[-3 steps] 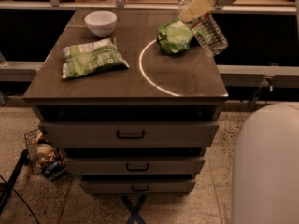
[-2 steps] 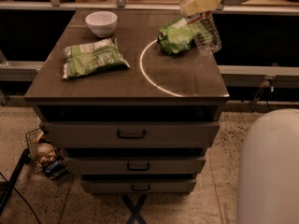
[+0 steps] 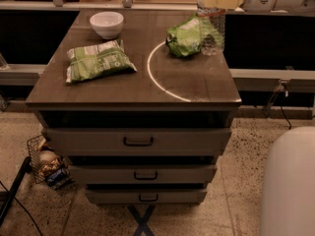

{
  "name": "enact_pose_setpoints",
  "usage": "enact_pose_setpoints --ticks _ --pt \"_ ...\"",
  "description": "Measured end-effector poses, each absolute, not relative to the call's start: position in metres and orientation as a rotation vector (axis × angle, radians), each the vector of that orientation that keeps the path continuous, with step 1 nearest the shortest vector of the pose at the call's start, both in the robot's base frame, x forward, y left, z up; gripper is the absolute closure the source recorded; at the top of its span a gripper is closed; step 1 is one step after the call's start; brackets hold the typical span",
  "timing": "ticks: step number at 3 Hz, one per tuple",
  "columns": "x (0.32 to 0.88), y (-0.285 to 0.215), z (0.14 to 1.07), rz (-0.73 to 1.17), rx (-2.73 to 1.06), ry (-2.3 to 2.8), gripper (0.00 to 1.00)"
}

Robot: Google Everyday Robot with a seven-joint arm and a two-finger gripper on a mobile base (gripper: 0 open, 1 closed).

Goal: Place water bottle upright

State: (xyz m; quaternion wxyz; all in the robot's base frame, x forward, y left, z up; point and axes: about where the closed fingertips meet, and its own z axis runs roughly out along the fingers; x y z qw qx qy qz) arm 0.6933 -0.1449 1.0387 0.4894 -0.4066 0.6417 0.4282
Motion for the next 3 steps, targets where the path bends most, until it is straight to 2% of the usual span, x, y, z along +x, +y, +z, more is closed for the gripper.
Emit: enact_pose_setpoints --ticks 2,3 --pt "0.709 -0.157 1.014 0.902 -0.902 1.456 1.0" --pt "0.711 -0.141 0.992 0.925 -0.904 1.486 1.0"
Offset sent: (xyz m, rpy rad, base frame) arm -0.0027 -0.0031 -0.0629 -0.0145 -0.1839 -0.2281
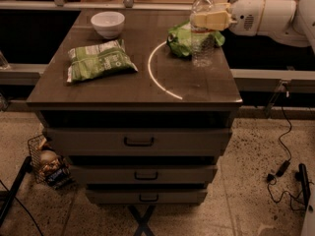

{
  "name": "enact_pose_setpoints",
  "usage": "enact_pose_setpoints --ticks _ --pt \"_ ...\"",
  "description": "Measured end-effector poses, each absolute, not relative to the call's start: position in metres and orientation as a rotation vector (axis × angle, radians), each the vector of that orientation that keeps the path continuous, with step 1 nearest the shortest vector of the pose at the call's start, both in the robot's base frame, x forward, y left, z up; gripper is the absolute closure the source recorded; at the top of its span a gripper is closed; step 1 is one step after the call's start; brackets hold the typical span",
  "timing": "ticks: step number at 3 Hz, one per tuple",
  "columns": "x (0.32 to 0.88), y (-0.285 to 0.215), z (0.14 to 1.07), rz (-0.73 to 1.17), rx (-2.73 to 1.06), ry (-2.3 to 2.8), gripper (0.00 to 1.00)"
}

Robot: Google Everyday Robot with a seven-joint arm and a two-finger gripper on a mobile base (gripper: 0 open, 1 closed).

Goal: Place water bottle upright

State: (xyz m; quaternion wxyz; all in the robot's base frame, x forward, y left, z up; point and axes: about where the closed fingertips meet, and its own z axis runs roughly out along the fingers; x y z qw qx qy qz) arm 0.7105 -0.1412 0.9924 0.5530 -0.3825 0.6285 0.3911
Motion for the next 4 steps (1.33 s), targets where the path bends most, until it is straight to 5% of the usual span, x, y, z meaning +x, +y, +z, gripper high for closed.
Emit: enact_pose_setpoints --ticks 4 --pt "0.678 -0.146 0.979 0.928 -0.917 1.207 1.0"
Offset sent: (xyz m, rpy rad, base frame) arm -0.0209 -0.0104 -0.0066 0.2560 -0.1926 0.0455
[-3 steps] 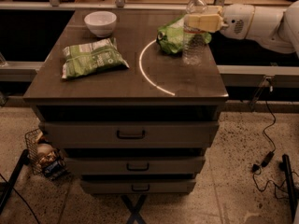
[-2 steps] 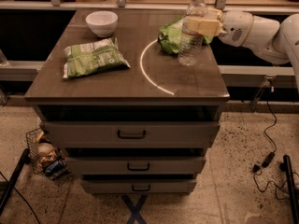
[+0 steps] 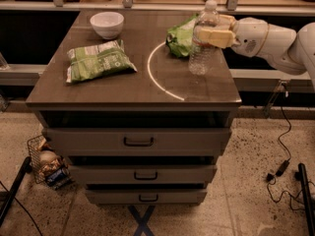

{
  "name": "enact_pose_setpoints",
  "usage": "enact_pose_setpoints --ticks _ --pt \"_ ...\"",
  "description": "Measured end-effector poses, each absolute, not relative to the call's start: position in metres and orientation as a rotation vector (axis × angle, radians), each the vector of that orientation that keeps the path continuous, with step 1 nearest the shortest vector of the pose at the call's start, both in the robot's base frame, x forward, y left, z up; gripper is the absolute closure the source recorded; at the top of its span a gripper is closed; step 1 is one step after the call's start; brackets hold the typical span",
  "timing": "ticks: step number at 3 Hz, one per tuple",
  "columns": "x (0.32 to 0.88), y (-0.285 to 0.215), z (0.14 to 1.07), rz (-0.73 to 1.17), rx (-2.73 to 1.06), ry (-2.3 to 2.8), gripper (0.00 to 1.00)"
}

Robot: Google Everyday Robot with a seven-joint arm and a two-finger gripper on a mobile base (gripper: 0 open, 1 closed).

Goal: Place water bottle upright

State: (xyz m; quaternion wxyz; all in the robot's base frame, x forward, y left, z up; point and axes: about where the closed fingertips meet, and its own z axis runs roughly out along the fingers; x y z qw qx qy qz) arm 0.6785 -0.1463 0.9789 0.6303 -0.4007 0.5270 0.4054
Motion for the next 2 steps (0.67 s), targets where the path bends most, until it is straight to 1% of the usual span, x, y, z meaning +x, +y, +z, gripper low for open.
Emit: enact_pose_setpoints --ticks 1,2 --pt "0.669 -0.145 0.971 0.934 -0.934 1.209 1.0" --pt "0.659 -0.144 0.963 0.958 -0.929 1.217 0.82"
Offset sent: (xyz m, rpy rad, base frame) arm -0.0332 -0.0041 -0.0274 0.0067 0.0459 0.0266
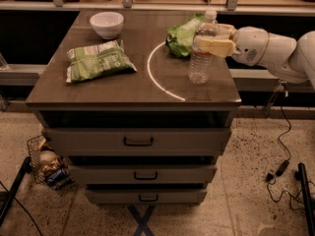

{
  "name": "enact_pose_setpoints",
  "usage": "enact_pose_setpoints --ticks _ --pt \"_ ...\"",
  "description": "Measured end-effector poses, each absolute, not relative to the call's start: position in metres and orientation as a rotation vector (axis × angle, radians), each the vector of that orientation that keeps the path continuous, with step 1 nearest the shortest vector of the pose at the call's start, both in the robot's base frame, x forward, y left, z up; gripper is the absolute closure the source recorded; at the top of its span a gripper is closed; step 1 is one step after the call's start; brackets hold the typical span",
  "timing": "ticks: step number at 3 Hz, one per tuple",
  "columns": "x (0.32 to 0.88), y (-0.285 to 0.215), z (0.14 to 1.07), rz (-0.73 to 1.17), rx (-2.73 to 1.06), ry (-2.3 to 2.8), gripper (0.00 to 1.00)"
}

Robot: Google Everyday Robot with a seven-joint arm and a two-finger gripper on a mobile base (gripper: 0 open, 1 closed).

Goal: Place water bottle upright

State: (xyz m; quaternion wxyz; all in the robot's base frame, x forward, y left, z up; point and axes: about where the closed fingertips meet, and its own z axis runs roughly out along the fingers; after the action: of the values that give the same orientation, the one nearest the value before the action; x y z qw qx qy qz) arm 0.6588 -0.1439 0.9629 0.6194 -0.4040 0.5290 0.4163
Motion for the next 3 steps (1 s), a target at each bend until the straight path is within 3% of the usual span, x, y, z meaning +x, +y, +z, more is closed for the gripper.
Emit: enact_pose_setpoints --ticks 1,2,3 --pt "0.6524 -0.1413 0.955 0.977 -0.927 1.22 0.6" --pt "0.6468 -0.1388 0.9503 0.984 -0.939 1.204 0.28" --pt "0.6447 -0.1377 0.9487 0.989 -0.943 1.197 0.05"
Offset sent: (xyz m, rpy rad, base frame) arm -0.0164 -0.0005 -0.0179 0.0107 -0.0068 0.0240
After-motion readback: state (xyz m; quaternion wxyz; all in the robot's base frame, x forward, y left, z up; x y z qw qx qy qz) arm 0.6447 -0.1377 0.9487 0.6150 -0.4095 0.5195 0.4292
